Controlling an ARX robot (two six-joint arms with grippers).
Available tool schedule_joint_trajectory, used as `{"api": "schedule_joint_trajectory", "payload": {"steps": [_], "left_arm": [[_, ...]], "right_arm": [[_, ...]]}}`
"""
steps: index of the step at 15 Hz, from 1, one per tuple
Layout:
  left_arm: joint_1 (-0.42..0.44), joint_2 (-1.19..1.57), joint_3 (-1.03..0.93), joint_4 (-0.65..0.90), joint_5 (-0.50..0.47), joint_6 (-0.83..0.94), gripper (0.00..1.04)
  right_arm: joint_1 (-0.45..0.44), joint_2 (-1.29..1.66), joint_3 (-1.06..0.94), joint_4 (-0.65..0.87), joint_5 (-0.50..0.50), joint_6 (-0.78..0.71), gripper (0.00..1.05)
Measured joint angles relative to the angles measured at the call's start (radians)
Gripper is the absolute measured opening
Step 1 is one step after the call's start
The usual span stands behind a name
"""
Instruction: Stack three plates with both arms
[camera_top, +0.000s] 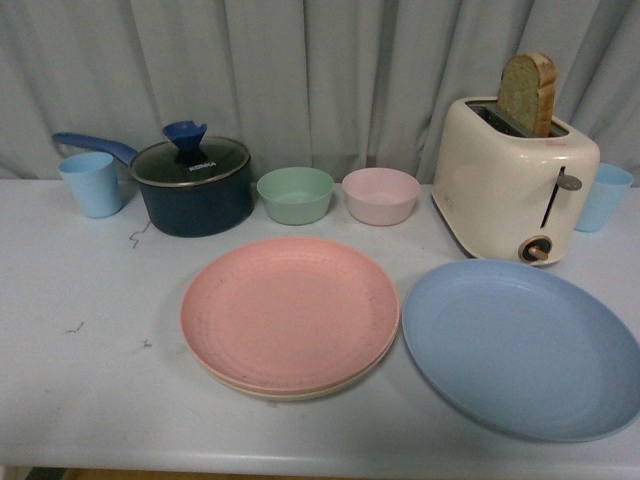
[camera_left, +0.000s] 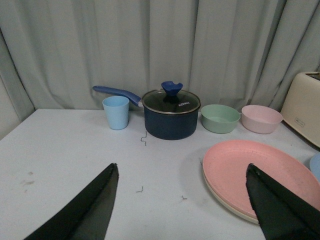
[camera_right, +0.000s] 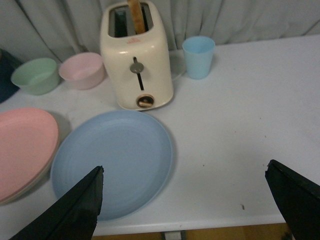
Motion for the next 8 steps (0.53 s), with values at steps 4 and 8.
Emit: {"api": "schedule_joint_trajectory", "payload": {"steps": [4,8], "left_arm": [[0.0,0.0,0.0,0.0,0.0,0.002,0.98],[0.0,0.0,0.0,0.0,0.0,0.002,0.98]], "right_arm": [[-0.002,0.603,0.303,0.031,0.03,-0.076,0.98],[0.046,0.995,0.505,0.034,0.083,-0.087,0.98]]}}
